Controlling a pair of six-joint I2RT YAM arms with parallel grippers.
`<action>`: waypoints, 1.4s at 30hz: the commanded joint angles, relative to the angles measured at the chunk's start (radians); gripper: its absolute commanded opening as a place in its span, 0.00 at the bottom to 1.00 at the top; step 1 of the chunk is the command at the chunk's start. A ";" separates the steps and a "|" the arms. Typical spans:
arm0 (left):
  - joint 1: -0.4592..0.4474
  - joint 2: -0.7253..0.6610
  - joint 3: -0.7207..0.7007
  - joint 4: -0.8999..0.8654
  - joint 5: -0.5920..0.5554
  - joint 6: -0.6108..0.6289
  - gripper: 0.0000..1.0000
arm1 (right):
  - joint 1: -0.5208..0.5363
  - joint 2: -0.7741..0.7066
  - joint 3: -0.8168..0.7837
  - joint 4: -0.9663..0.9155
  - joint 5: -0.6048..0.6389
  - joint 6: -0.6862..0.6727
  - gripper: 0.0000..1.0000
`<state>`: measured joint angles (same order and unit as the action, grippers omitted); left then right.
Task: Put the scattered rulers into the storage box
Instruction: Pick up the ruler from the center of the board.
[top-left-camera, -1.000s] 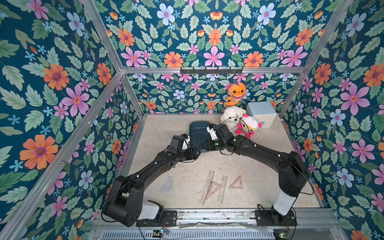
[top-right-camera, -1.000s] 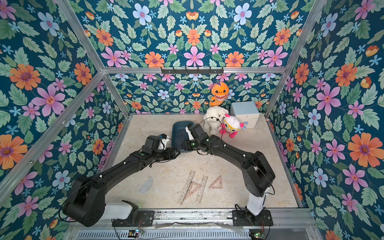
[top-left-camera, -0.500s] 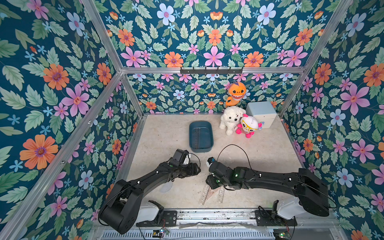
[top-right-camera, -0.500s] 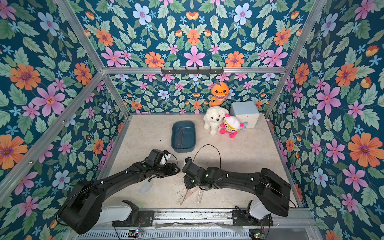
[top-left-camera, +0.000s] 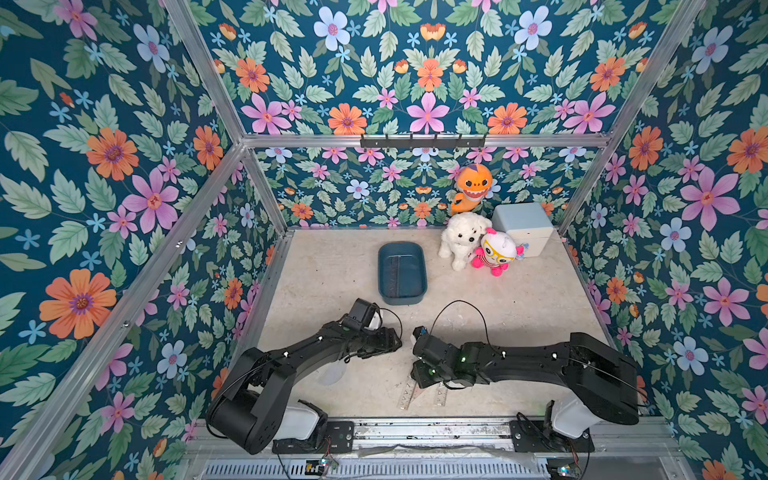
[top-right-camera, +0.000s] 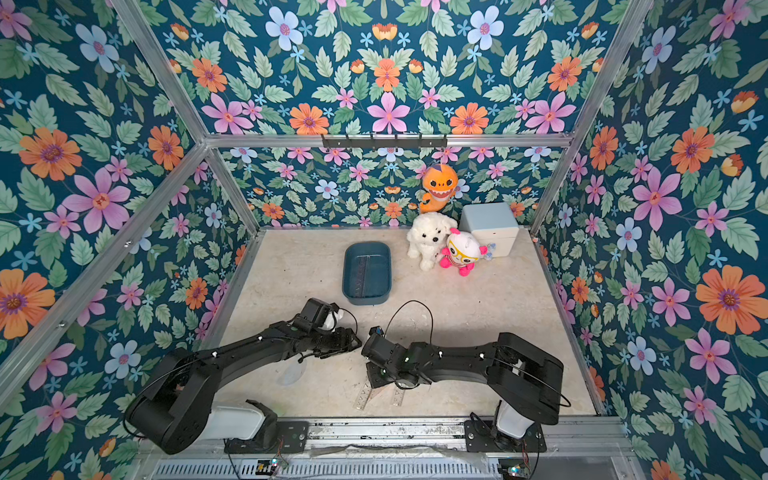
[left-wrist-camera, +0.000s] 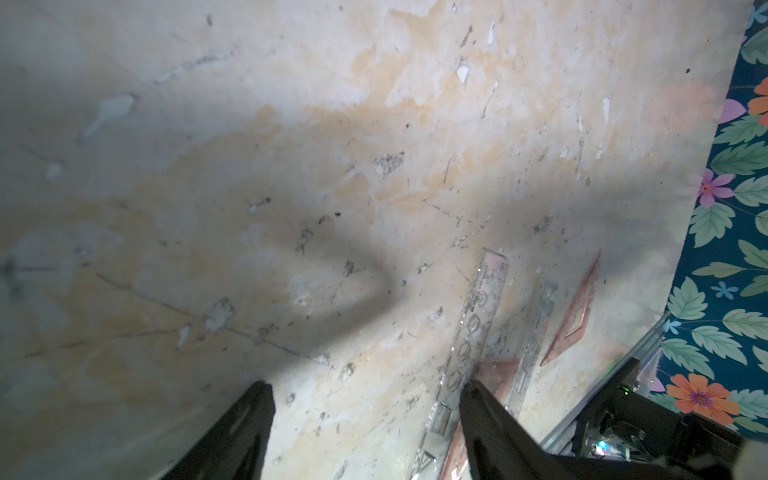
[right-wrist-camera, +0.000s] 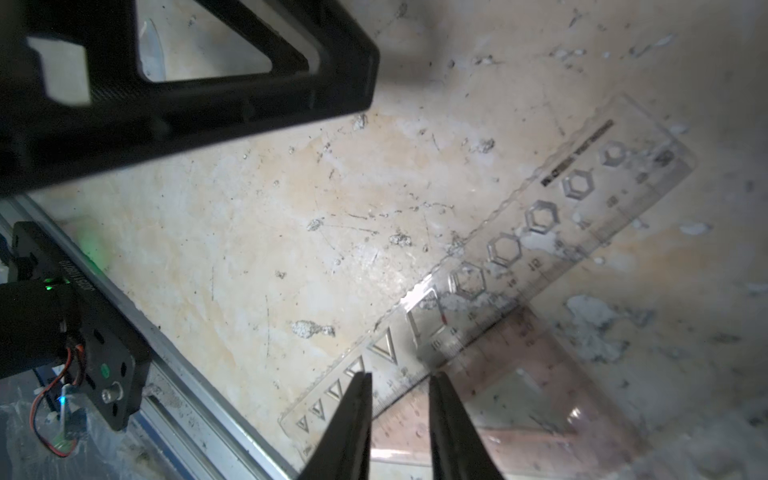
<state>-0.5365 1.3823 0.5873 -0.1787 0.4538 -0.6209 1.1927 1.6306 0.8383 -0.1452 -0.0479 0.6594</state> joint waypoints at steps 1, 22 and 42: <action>0.000 0.015 0.003 0.004 0.008 0.013 0.76 | 0.001 0.016 0.003 0.019 -0.015 0.008 0.27; 0.016 -0.030 -0.009 -0.013 -0.026 0.009 0.76 | -0.003 0.104 0.054 -0.010 0.006 -0.018 0.26; 0.000 -0.129 -0.041 -0.114 0.092 -0.031 0.51 | -0.020 0.047 0.080 0.032 0.083 -0.048 0.27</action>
<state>-0.5251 1.2675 0.5430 -0.2359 0.5076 -0.6476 1.1778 1.6752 0.9306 -0.1135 0.0036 0.5838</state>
